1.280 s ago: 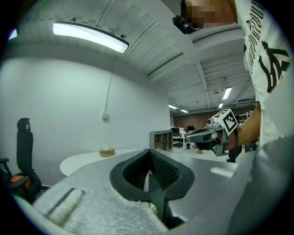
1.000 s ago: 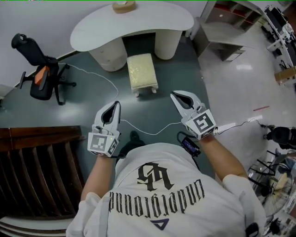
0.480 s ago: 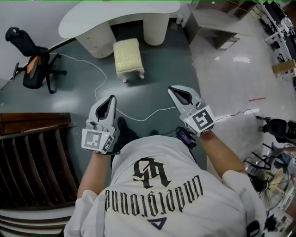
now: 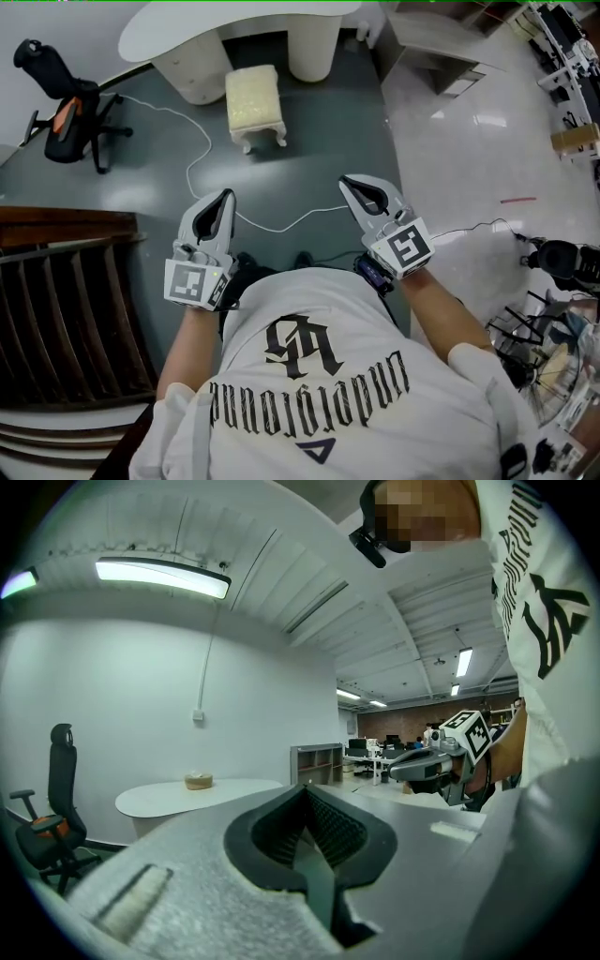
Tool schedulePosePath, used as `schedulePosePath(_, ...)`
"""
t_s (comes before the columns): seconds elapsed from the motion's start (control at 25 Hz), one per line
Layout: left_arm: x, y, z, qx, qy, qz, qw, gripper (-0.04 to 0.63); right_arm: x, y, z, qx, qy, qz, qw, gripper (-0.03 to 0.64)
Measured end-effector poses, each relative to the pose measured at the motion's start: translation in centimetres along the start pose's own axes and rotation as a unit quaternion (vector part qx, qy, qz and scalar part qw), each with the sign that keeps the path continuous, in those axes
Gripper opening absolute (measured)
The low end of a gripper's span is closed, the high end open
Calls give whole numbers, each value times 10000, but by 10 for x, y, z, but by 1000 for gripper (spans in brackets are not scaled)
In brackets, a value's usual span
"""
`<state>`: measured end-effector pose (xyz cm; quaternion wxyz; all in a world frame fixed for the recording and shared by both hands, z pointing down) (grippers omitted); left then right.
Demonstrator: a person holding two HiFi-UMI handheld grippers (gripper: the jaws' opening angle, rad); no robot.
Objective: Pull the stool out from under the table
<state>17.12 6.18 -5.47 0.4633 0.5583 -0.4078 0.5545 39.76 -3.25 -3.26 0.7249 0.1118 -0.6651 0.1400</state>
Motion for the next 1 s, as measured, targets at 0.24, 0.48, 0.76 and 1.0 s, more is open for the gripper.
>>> schedulePosePath(0.24,-1,-11,-24,5,-2,-40,10000,3,-4,20,0,-28,-111,45,9999,2)
schedulePosePath(0.48,-5,-15,-58,-198,-3,-78,9998,3,-14,47,4,-174,-177,89,9997,2)
schedulePosePath(0.76,-12,-20,-82,-248,-74,-47,9997,3,-14,69,-3,-354,-264,-13,9990,2)
schedulePosePath(1.0,-16,-31,-97,-158,-86,-62,9998,3,-24,86,-11,-369,-263,-78,9989,2)
Point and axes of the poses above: the fingertips, and each gripper's own axes: z forward along the fingers, y to its left, x out of its underside, the point moved 5 cm from there along -z, backward along the fingers, and after that the axes turned 10 degrees about -y, right-handed, at the moved point
